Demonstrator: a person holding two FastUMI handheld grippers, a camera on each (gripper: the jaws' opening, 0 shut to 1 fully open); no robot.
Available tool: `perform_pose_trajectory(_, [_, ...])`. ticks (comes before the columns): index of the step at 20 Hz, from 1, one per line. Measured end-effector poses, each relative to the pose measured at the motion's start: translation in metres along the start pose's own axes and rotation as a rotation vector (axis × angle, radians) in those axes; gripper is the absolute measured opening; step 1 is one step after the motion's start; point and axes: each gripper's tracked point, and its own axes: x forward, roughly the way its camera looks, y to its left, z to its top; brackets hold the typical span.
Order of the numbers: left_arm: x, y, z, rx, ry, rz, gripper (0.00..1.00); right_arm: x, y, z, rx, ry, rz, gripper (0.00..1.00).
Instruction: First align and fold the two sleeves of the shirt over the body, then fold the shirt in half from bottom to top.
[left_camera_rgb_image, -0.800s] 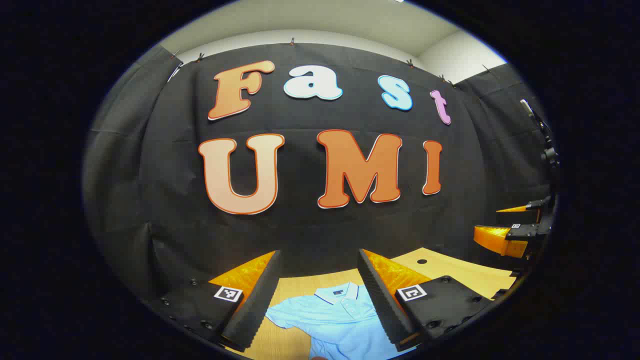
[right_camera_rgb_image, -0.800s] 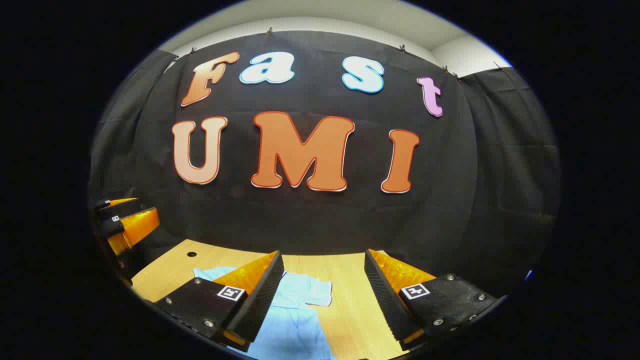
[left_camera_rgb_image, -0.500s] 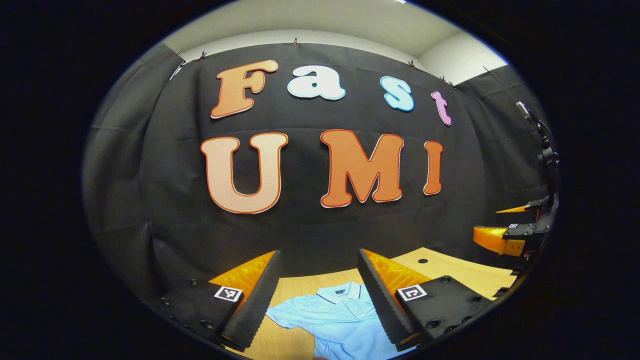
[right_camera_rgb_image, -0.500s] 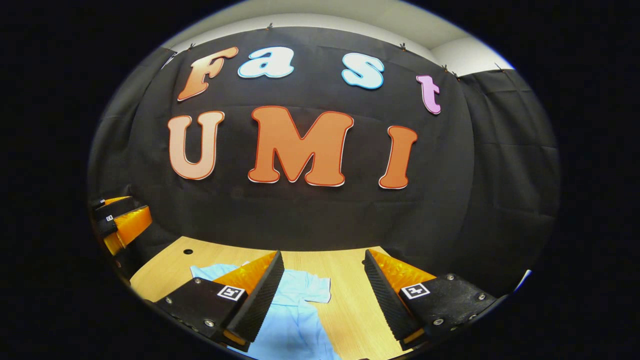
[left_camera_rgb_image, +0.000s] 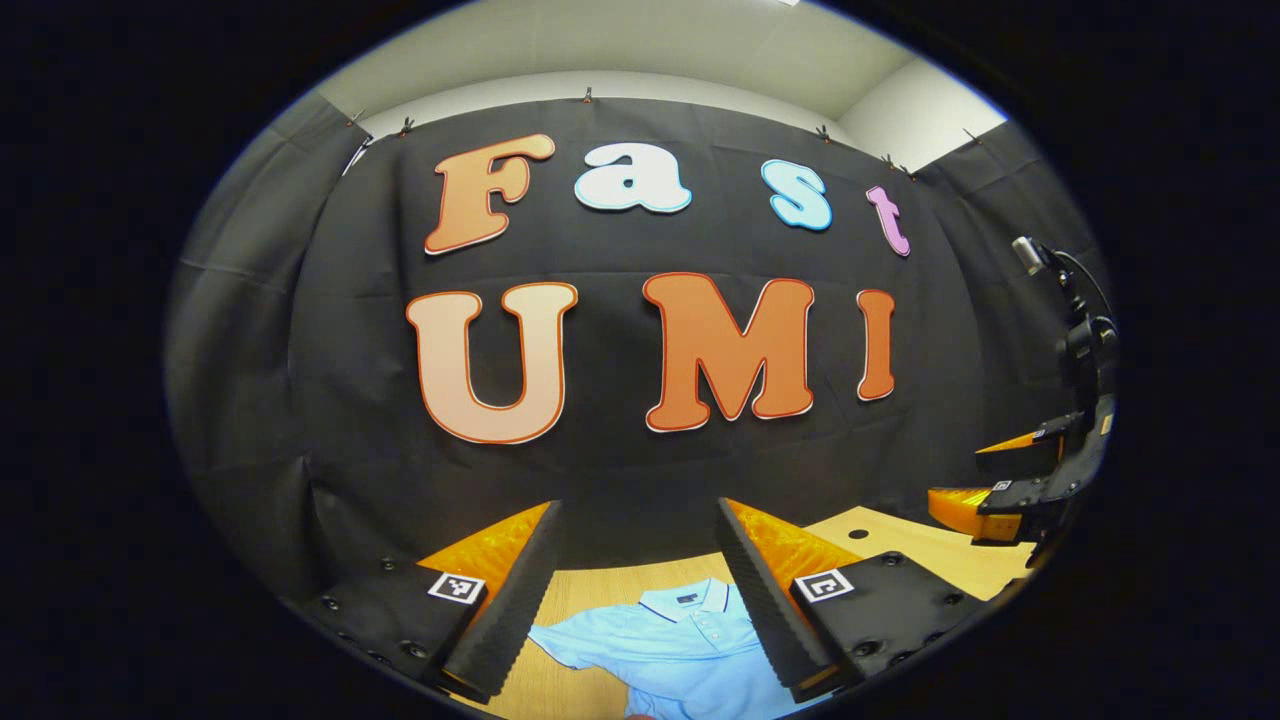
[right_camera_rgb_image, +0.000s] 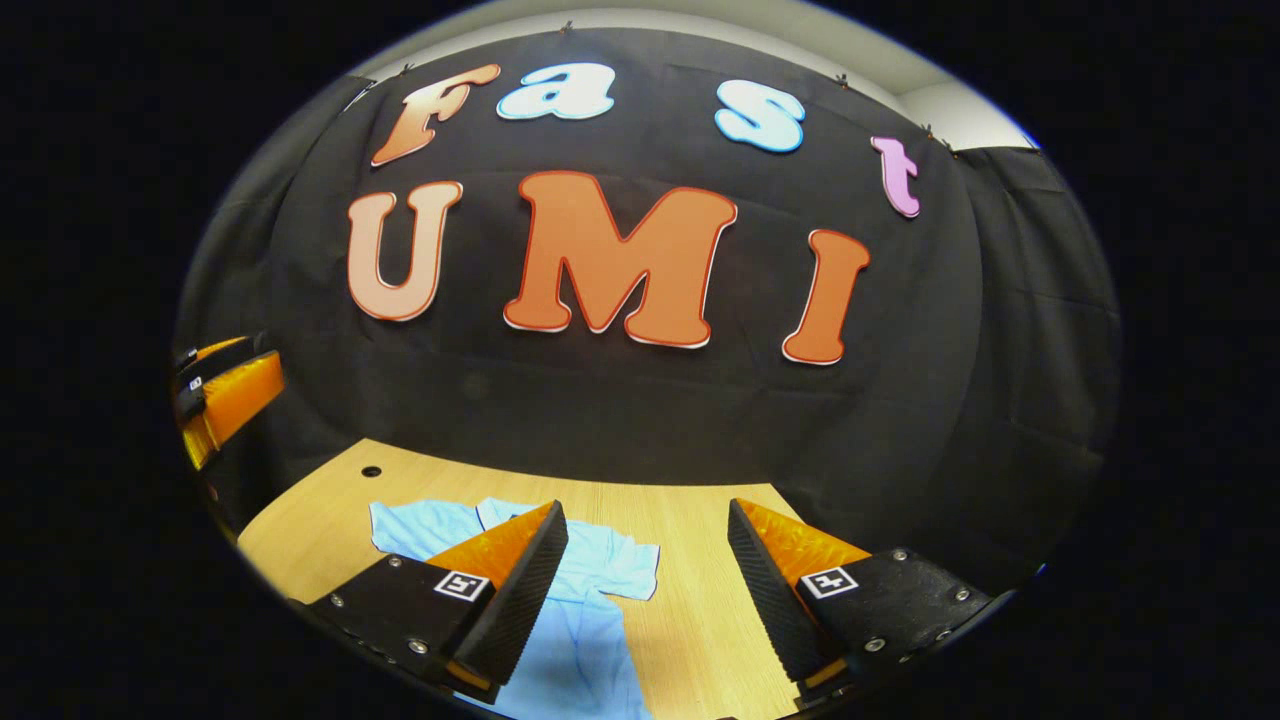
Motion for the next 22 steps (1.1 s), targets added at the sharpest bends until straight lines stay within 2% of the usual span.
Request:
perform_pose_trajectory(4, [0.003,-0.015,-0.006,0.043,0.022,0.036,0.97,0.042,-0.005,-0.027,0.003,0.123,0.054,0.97])
perform_pose_trajectory(8, [0.005,-0.018,-0.006,0.076,0.035,0.094,1.0,0.081,-0.002,-0.046,-0.022,0.19,0.109,0.97])
perform_pose_trajectory(13, [-0.005,-0.013,-0.006,0.055,0.036,0.175,1.0,0.125,0.007,-0.077,-0.03,0.294,0.168,0.97])
perform_pose_trajectory(18, [-0.016,-0.001,-0.006,0.062,0.05,0.268,1.0,0.162,0.005,-0.119,-0.051,0.444,0.184,0.97])
perform_pose_trajectory(22, [-0.027,0.01,-0.014,0.071,0.087,0.346,1.0,0.185,-0.001,-0.166,-0.088,0.586,0.178,0.92])
